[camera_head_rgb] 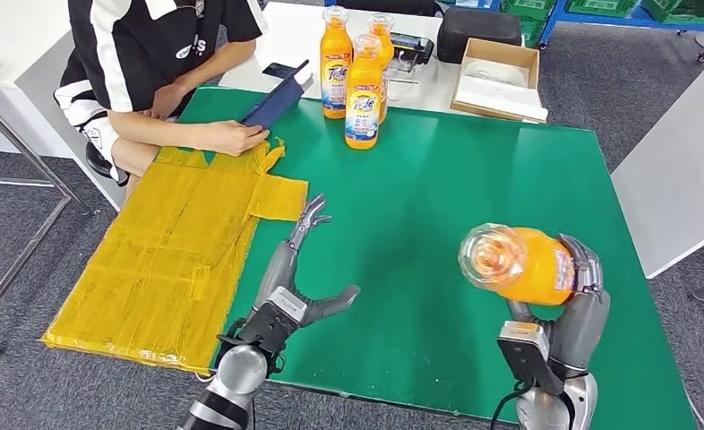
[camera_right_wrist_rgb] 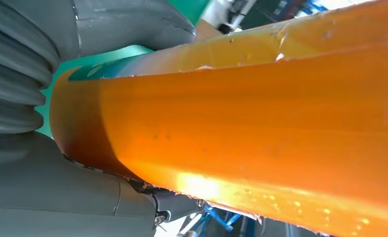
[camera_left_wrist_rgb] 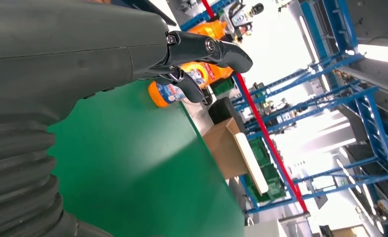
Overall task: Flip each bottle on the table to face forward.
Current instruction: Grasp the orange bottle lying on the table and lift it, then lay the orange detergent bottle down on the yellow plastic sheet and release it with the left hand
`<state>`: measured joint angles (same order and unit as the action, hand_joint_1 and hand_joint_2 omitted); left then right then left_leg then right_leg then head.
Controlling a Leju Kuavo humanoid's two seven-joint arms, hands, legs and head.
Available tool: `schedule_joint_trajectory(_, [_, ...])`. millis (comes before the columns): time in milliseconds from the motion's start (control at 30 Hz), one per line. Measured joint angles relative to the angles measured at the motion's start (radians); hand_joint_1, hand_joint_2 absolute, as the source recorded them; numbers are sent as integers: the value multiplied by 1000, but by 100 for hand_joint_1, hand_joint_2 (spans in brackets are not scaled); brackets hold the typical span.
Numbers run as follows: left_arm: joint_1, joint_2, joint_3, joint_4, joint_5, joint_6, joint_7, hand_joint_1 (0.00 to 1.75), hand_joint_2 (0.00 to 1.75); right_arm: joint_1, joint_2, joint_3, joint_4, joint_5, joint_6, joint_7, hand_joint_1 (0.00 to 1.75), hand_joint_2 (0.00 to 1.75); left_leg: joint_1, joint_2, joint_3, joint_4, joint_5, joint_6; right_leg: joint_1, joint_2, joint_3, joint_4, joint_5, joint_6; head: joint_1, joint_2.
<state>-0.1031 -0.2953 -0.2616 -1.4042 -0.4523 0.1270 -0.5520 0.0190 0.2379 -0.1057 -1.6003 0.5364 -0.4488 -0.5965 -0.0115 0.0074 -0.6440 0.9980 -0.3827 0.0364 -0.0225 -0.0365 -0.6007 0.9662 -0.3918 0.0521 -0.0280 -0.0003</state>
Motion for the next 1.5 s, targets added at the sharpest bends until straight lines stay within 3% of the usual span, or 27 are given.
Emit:
schedule_joint_trajectory(133, [2,0,-18,0,8,-17,5,0,175,3,43,0,-15,-96,88,-12,175,175,0,0,0,0,0,0,0,0,0,0,0,0,0,0])
schedule_joint_trajectory(300, [3,0,-26,0,12,-26,8,0,175,2,69,-1,-15,-119,115,-20,175,175,0,0,0,0,0,0,0,0,0,0,2,2,0,0])
schedule_joint_trajectory(533, [0,0,-37,0,80,-95,12,0,175,-35,97,33,130,-184,360,-38,175,175,1,1,-1,0,0,-1,1,0,-1,0,1,1,0,0])
schedule_joint_trajectory(867, [-18,0,-66,0,158,-170,11,0,175,-133,125,344,502,-279,299,-47,175,175,3,0,-1,0,0,-1,3,0,-2,0,1,0,0,0])
schedule_joint_trajectory(1067, [-38,0,-77,6,170,-183,11,0,175,-175,112,484,601,-321,271,-39,175,175,3,0,-2,0,0,-1,2,0,-2,0,1,0,1,0])
schedule_joint_trajectory(1267, [-42,0,-79,9,171,-182,11,0,175,-190,108,543,631,-340,265,-35,175,175,3,0,-2,0,0,-1,3,0,-2,0,1,0,1,0])
schedule_joint_trajectory(1400, [-43,0,-79,13,173,-181,8,175,175,-194,107,559,638,-349,257,-31,175,175,3,0,-2,0,0,-1,3,0,-2,0,1,0,1,0])
schedule_joint_trajectory(1500, [-45,0,-81,16,180,-176,-3,175,175,-199,106,574,646,-361,245,-30,175,175,3,0,-2,0,0,-1,3,0,-2,0,1,0,1,0])
